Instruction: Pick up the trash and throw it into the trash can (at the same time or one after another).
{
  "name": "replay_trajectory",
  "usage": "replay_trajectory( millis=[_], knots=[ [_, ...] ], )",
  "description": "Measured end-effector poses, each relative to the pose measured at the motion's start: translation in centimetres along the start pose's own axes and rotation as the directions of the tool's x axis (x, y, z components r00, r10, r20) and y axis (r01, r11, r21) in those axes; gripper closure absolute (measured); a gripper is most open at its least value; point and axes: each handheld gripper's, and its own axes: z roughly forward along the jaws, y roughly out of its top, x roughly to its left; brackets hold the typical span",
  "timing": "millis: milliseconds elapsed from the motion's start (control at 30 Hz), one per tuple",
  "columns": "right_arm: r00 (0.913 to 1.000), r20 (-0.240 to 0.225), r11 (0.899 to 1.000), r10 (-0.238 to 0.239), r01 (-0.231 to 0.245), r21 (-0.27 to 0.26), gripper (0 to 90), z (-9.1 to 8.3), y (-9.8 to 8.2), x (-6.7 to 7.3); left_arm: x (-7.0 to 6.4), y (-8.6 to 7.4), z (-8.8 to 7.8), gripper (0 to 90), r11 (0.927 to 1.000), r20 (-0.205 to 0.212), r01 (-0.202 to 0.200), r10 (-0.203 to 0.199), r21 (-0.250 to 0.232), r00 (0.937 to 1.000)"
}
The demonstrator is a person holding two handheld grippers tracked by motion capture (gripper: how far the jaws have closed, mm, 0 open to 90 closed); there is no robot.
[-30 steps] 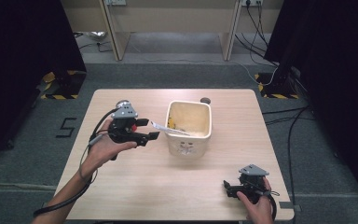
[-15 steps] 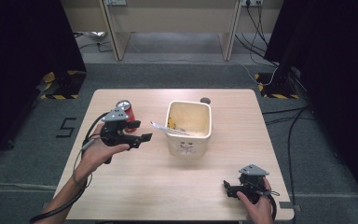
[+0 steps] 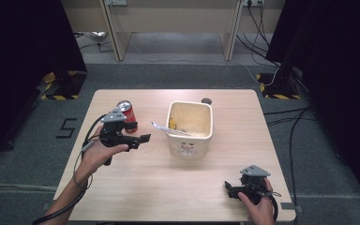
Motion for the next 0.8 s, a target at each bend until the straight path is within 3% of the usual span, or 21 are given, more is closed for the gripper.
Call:
replay_trajectory(
  millis=[400, 800],
  knots=[
    [1.0, 0.0, 1.0, 0.002, -0.002, 0.0, 0.2, 0.0, 0.0, 0.0, 0.5, -0.8, -0.3, 19.7, 0.9993, -0.04, 0.026, -0.027, -0.028, 0.9988],
    [1.0, 0.0, 1.0, 0.002, -0.002, 0.0, 0.2, 0.0, 0.0, 0.0, 1.5, -2.7, -0.2, 18.5, 0.9967, -0.099, 0.069, -0.073, -0.044, 0.9924]
  ],
)
